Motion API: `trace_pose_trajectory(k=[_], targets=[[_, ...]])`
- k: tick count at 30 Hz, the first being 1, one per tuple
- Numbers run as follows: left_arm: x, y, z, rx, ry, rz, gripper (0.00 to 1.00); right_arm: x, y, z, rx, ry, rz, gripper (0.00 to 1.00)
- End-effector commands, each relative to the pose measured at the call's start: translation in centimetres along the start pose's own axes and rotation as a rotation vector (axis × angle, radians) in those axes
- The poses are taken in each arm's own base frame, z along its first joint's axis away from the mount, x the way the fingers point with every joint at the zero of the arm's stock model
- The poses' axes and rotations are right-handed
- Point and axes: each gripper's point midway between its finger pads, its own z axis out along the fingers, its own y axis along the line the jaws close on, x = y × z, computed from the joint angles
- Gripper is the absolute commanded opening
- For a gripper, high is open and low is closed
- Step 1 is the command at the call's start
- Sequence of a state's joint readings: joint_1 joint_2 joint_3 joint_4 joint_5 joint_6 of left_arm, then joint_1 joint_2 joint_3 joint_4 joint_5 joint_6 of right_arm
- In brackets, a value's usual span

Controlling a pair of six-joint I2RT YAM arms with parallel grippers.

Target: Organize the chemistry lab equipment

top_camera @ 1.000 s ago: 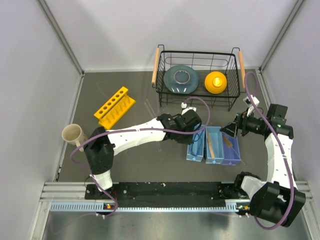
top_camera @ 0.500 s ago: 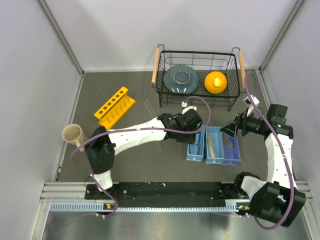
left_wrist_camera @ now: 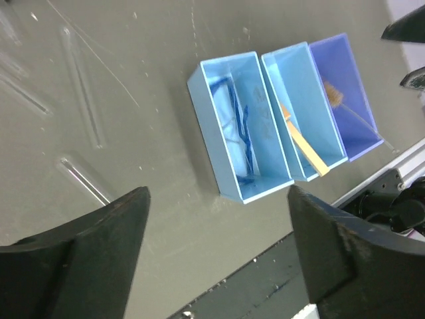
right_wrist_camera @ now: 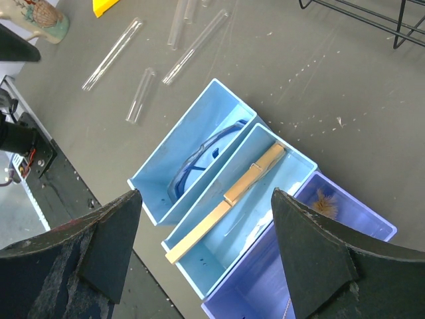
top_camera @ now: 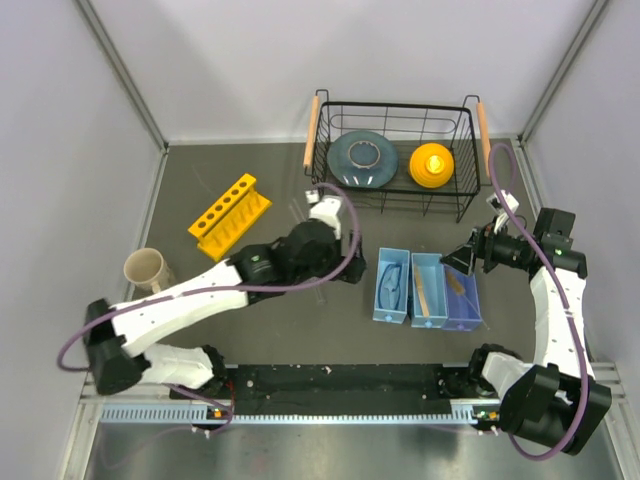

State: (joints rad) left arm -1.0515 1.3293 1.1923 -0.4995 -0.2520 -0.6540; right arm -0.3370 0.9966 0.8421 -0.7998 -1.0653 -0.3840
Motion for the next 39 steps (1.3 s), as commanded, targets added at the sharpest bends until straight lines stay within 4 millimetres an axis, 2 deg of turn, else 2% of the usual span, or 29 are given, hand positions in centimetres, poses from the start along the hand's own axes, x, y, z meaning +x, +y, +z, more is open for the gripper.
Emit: trace_pose_trajectory(k=[1, 2, 5, 6, 7, 10, 11, 13, 14, 16, 17, 22, 24, 27, 33, 39], targets=[[-2.6, 2.5, -2.8, 0.069, -0.186, -0.014, 0.95, -1.3, 0.2, -0.5, 0.008, -0.041, -0.088, 0.8], [-2.7, 3.1, -3.2, 0.088, -0.205, -0.034, 0.99, -1.4, 0.3, -0.6, 0.009, -0.046, -0.095, 0.8], [-2.8, 4.7, -5.1, 0.198, -0.248, -0.114, 0.99, -1.5, 0.4, -0.7, 0.014, -0.051, -0.111, 0.83], [-3.5, 5.7, -6.3, 0.197, -0.293, -0.141, 0.99, -1.5, 0.5, -0.8, 0.019, -0.055, -0.118, 0.83], [-2.5, 7.1, -6.3, 0.158, -0.276, -0.145, 0.99, -1.5, 0.6, -0.9, 0.022, -0.06, -0.122, 0.84], [-2.3, 9.8, -7.9, 0.049, -0.314, -0.129, 0.99, -1.7, 0.8, -1.2, 0.038, -0.068, -0.137, 0.85], [-1.1, 11.0, -8.1, -0.002, -0.278, -0.112, 0.99, -1.7, 0.8, -1.3, 0.048, -0.068, -0.143, 0.86], [-0.9, 12.4, -9.0, -0.063, -0.293, -0.106, 0.99, -2.0, 0.7, -1.8, 0.091, -0.066, -0.166, 0.91], [0.1, 13.3, -9.3, -0.102, -0.263, -0.096, 0.99, -2.7, 0.8, -2.2, 0.111, -0.075, -0.193, 0.93], [0.7, 14.3, -9.8, -0.143, -0.266, -0.095, 0.99, -3.4, 1.0, -2.9, 0.15, -0.081, -0.229, 0.99], [1.3, 14.8, -10.0, -0.159, -0.252, -0.094, 0.99, -4.5, 1.3, -3.4, 0.165, -0.097, -0.257, 0.99], [2.9, 15.8, -10.3, -0.18, -0.247, -0.12, 0.99, -6.8, 2.0, -4.6, 0.222, -0.145, -0.28, 0.99], [3.1, 16.2, -10.7, -0.191, -0.257, -0.132, 0.99, -7.1, 1.8, -4.6, 0.24, -0.161, -0.195, 0.99], [3.1, 16.4, -11.1, -0.194, -0.279, -0.141, 0.99, -7.2, 1.8, -4.4, 0.233, -0.165, -0.114, 0.99], [2.8, 16.8, -11.3, -0.215, -0.292, -0.139, 0.99, -7.1, 2.6, -4.5, 0.208, -0.176, -0.149, 0.99], [3.5, 17.2, -10.0, -0.253, -0.243, -0.15, 0.99, -5.9, 4.2, -3.6, 0.081, -0.174, -0.194, 0.99]])
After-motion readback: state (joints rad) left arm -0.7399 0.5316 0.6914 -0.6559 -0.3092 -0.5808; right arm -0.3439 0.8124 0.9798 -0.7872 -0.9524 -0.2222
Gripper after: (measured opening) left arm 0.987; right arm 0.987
